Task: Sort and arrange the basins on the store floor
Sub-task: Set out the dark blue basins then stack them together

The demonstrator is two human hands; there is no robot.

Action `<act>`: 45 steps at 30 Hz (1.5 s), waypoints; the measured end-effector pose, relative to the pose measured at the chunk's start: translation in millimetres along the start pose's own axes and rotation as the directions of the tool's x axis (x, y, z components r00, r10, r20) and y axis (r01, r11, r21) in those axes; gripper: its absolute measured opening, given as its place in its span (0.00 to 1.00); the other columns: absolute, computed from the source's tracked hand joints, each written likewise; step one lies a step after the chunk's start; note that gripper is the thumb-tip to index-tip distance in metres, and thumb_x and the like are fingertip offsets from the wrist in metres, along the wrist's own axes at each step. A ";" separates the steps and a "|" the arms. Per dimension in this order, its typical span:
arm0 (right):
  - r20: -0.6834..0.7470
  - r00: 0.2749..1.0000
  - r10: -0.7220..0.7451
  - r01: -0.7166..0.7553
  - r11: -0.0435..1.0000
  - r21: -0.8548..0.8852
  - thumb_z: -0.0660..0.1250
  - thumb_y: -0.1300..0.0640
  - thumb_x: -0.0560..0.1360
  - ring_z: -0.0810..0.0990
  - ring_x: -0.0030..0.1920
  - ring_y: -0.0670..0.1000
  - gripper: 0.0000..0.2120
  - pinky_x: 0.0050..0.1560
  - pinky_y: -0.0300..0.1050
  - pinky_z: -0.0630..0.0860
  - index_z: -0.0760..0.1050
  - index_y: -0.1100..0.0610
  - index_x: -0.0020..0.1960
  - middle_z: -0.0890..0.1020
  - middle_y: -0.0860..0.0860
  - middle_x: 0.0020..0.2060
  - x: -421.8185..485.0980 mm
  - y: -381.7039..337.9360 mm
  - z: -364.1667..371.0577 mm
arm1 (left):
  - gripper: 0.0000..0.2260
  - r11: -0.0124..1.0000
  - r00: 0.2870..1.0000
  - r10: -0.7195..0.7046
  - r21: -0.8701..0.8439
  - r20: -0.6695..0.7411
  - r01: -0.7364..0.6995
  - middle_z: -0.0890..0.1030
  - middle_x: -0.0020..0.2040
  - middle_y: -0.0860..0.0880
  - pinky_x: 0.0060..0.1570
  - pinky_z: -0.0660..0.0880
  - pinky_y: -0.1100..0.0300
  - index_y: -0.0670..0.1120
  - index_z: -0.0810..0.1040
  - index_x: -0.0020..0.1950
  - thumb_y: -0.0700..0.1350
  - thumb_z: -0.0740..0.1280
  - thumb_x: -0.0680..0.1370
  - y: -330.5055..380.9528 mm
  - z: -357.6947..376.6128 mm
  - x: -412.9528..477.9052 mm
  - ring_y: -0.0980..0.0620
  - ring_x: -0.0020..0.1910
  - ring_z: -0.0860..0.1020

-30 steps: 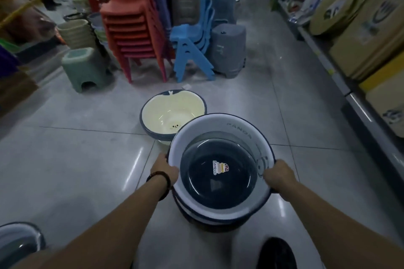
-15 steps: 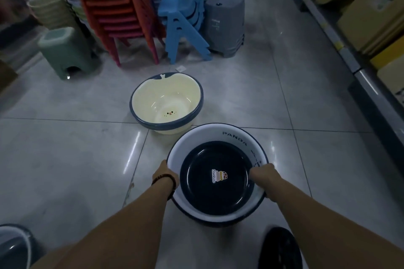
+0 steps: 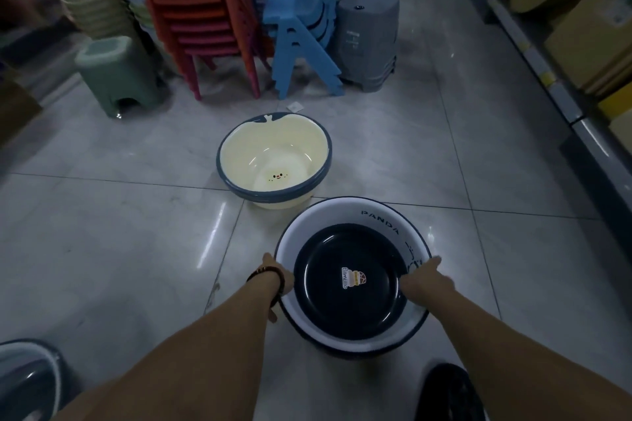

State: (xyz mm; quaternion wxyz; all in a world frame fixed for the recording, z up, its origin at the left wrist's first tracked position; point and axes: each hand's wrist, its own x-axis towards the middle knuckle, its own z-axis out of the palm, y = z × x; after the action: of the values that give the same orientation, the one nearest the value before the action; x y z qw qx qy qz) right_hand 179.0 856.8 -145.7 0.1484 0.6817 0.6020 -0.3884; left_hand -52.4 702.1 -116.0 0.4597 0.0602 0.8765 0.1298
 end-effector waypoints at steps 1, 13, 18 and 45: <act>-0.051 0.998 -0.046 0.039 0.992 -0.121 0.70 0.47 0.76 0.61 0.78 0.68 0.50 0.76 0.64 0.64 0.40 0.58 0.84 0.57 0.68 0.79 -10.4 -6.1 2.0 | 0.26 0.999 1.000 0.010 0.044 0.015 -0.011 0.73 0.65 0.36 0.40 0.83 0.40 0.47 0.60 0.77 0.45 0.64 0.79 -0.2 -7.9 -3.1 0.36 0.55 0.78; 0.403 0.461 -0.791 0.885 0.372 -0.281 0.60 0.53 0.82 0.74 0.68 0.61 0.25 0.66 0.53 0.74 0.64 0.55 0.78 0.70 0.58 0.71 -213.7 -147.9 176.0 | 0.13 0.952 0.968 0.127 0.302 -0.216 -0.057 0.81 0.63 0.46 0.54 0.80 0.55 0.55 0.82 0.60 0.43 0.60 0.83 -218.5 -244.0 -73.4 0.45 0.57 0.82; 0.559 0.415 -0.717 0.897 0.424 -0.122 0.63 0.51 0.83 0.77 0.65 0.57 0.24 0.63 0.47 0.75 0.67 0.55 0.77 0.75 0.58 0.70 -269.2 -161.0 263.2 | 0.20 0.885 0.912 -0.124 0.372 -0.392 0.280 0.74 0.73 0.45 0.69 0.70 0.54 0.50 0.75 0.72 0.49 0.65 0.80 -389.9 -255.8 -61.4 0.44 0.70 0.73; 0.526 0.578 -0.624 0.772 0.626 -0.106 0.65 0.53 0.82 0.77 0.46 0.44 0.29 0.38 0.34 0.73 0.59 0.59 0.79 0.79 0.51 0.51 -251.9 -181.3 346.4 | 0.18 0.865 0.860 0.196 0.496 -0.471 0.074 0.77 0.59 0.51 0.45 0.76 0.53 0.53 0.71 0.64 0.40 0.65 0.76 -460.7 -137.7 18.7 0.45 0.53 0.79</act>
State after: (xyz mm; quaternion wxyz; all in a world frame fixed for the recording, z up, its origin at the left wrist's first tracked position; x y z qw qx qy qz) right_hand -105.6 488.9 -145.8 0.2221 0.2425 0.8283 -0.4536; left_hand -169.7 240.8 -186.2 0.1775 0.1690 0.9667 -0.0740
